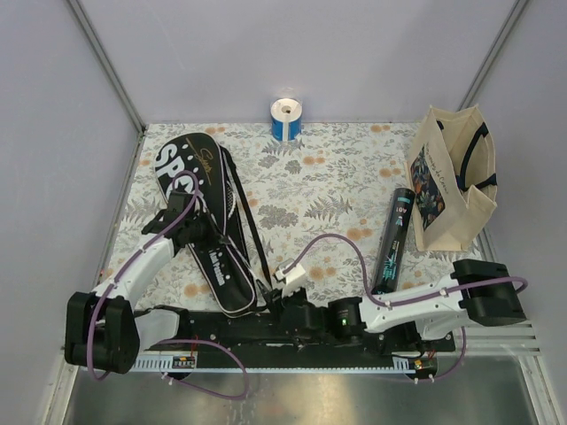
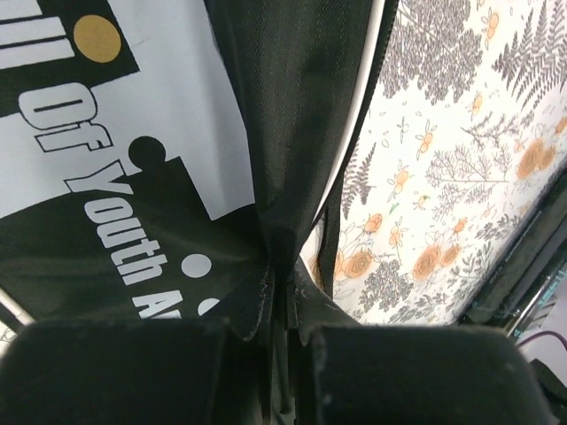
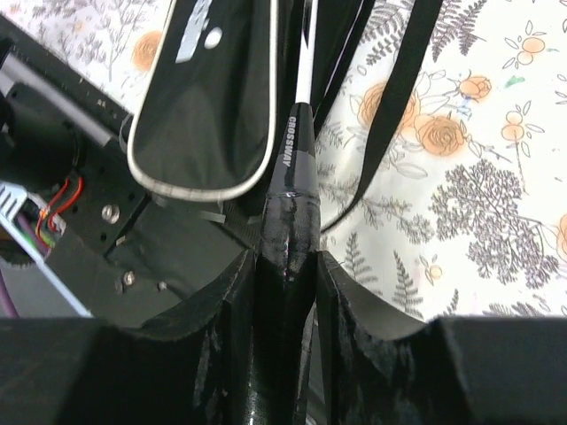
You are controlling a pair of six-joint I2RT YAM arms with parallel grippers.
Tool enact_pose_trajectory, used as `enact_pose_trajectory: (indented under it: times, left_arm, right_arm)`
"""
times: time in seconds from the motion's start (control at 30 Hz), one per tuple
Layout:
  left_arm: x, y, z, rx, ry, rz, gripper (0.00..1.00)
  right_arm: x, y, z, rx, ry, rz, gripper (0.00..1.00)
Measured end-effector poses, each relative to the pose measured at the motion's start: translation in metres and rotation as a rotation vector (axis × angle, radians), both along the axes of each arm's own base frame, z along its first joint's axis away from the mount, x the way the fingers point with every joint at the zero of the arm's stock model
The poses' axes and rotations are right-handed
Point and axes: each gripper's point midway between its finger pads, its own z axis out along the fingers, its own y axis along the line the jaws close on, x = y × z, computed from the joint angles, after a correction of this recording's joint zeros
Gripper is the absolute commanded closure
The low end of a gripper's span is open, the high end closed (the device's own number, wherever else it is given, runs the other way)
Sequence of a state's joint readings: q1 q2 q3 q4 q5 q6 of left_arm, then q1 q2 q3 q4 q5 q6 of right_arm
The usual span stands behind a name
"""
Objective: Pack up the badminton gear
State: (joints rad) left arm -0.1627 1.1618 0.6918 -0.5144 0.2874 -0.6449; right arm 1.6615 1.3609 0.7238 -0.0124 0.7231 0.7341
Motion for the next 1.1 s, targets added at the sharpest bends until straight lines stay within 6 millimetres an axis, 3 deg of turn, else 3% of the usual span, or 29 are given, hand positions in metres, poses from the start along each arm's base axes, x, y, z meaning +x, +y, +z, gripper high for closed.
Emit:
enact_pose_trajectory:
  times: [0.1, 0.37, 0.67, 0.87, 1.1]
  left_arm:
    - [-0.01, -0.004, -0.002, -0.03, 0.003, -0.02, 1.0]
    - [-0.034, -0.018, 0.012, -0.137, -0.033, -0.071, 1.0]
    - [-0.051, -0.029, 0.022, -0.223, -0.021, -0.103, 1.0]
    - [-0.05, -0.03, 0.029, -0.24, -0.048, -0.094, 1.0]
    - [-0.053, -0.032, 0.009, -0.295, -0.016, -0.016, 1.0]
  right_arm:
    - [0.018, 0.014, -0.003, 0.016, 0.028, -0.021, 1.0]
    - [0.072, 0.052, 0.012, 0.105, 0.052, -0.091, 1.0]
    - [0.112, 0.074, -0.015, 0.127, 0.088, -0.129, 1.0]
    - [0.122, 0.078, -0.016, 0.169, 0.118, -0.137, 1.0]
    - [0.119, 0.084, -0.043, 0.18, 0.2, -0.172, 1.0]
